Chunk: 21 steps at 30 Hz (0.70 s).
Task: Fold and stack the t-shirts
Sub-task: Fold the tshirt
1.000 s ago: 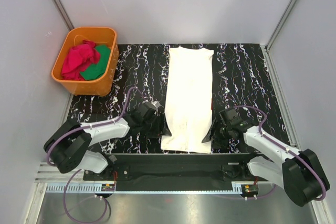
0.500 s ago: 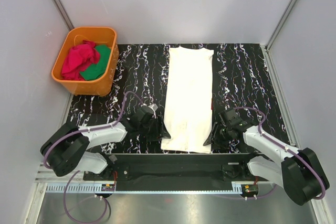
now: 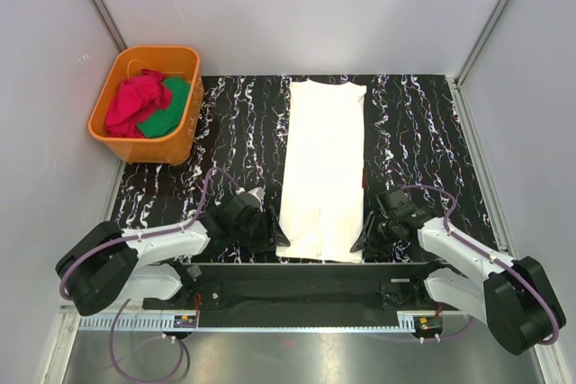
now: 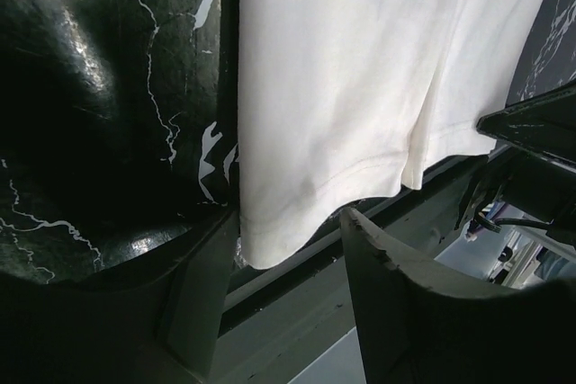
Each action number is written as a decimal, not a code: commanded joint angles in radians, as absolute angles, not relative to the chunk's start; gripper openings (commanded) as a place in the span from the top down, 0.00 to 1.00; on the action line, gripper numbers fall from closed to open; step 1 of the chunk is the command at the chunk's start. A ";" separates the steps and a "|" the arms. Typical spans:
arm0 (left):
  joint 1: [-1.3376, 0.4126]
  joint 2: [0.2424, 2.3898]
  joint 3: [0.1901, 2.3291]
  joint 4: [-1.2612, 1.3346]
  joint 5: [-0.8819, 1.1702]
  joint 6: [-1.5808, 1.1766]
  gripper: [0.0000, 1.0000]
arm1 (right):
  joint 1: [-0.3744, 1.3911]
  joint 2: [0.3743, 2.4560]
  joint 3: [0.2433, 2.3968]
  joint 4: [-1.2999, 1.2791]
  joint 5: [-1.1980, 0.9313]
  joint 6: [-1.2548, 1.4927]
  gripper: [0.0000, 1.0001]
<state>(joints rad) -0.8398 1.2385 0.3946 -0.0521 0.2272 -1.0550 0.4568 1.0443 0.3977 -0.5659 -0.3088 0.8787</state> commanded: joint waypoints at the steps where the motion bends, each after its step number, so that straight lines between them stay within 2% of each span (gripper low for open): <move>1: -0.862 1.290 0.315 -0.282 0.135 -1.060 0.43 | 0.456 1.039 0.388 -0.586 -0.311 0.873 0.59; 4: -0.864 1.336 0.314 -0.233 0.146 -1.060 0.47 | 0.456 1.042 0.390 -0.580 -0.311 0.870 0.61; 8: -0.871 1.362 0.301 -0.192 0.163 -1.069 0.66 | 0.456 1.045 0.387 -0.575 -0.321 0.868 0.68; 9: -0.871 1.361 0.296 -0.192 0.161 -1.069 0.77 | 0.457 1.042 0.382 -0.571 -0.322 0.870 0.74; 10: -0.871 1.356 0.292 -0.192 0.161 -1.068 0.83 | 0.456 1.037 0.380 -0.568 -0.324 0.870 0.81; 12: -0.880 1.338 0.291 -0.198 0.166 -1.066 1.00 | 0.456 1.032 0.374 -0.560 -0.336 0.870 1.00; 21: -0.995 1.255 0.307 -0.250 0.130 -1.129 1.00 | 0.456 0.882 0.342 -0.607 -0.368 0.900 1.00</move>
<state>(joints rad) -0.9562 1.2434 0.3573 -0.0216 0.2108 -1.1419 0.4568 0.9405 0.3450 -0.5819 -0.3454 0.8833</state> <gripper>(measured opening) 0.042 0.022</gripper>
